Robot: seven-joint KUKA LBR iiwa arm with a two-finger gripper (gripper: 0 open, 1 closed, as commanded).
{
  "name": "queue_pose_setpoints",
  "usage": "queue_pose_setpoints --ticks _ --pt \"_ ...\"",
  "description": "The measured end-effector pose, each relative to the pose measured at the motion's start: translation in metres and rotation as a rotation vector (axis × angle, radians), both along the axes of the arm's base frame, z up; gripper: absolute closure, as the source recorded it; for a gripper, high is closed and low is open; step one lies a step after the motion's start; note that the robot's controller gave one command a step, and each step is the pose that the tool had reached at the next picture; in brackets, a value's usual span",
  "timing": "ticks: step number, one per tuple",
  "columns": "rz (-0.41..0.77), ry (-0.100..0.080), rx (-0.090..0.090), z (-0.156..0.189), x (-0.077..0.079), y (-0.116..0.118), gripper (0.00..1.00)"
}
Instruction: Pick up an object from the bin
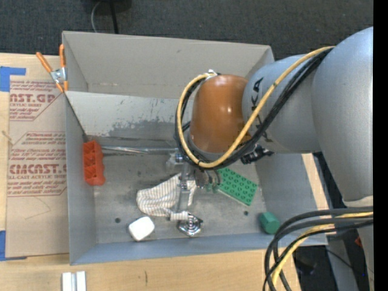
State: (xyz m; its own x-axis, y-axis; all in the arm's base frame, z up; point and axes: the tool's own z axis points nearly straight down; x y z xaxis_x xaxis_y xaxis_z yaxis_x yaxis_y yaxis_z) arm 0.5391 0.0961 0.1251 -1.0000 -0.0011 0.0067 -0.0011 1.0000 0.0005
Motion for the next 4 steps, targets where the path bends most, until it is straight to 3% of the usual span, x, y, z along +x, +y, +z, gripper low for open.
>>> queue_pose_setpoints --ticks 1,3,4 --pt "-0.001 -0.007 0.001 0.005 0.002 0.000 0.00" --pt "0.040 -0.007 0.002 -0.080 -0.001 -0.002 0.00" --pt "0.034 -0.006 0.002 -0.052 -0.002 -0.001 0.00"
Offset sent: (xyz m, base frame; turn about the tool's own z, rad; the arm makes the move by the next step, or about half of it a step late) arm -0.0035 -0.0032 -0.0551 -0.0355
